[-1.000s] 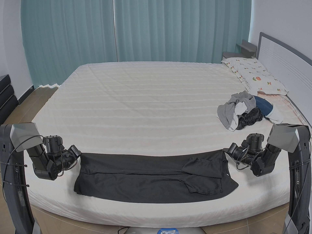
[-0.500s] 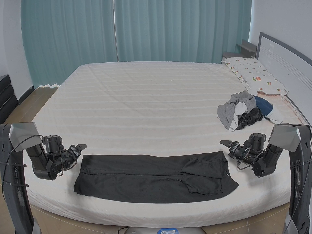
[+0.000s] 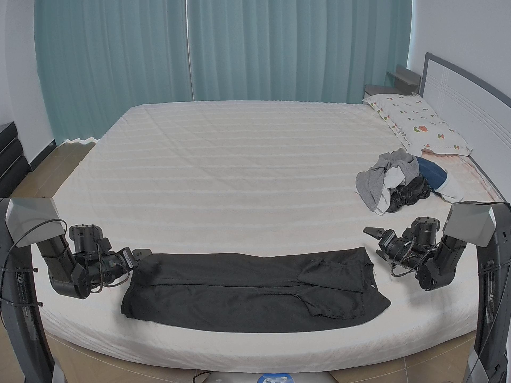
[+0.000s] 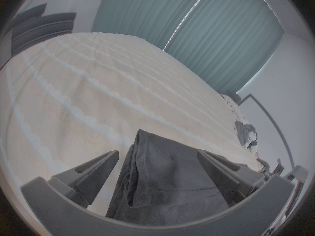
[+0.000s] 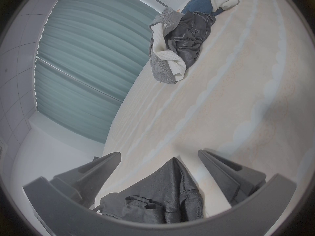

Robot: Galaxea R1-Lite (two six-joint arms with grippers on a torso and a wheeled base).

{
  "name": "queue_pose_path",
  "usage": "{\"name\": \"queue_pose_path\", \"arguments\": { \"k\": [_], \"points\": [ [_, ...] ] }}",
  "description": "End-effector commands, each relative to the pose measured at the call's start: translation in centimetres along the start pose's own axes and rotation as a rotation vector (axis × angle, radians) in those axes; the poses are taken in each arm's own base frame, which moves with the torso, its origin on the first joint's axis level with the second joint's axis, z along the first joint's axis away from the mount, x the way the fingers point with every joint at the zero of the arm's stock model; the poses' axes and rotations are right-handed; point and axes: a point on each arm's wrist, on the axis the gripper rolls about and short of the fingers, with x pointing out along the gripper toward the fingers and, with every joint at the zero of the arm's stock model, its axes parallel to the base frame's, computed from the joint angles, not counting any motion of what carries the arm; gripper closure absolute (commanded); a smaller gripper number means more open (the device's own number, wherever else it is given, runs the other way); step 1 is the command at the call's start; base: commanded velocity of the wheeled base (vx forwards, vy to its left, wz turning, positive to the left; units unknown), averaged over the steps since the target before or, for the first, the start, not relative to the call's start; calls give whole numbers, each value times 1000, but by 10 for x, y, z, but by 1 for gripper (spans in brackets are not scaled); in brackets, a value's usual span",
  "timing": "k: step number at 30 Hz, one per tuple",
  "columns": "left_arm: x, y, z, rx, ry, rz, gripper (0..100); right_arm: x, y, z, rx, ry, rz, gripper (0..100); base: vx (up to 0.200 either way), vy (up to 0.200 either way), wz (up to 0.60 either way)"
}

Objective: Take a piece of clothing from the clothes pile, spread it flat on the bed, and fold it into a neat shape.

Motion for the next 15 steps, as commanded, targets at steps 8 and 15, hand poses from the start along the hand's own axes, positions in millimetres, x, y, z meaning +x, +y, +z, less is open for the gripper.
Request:
{"name": "queue_pose_path", "arguments": {
  "k": [8,15],
  "points": [
    [10,-4,-32,99,85,65,0,0,0,-1,-6,2,0,0,0,0,0],
    [7,-4,-34,112,96,67,0,0,0,-1,-7,2,0,0,0,0,0]
  ]
}}
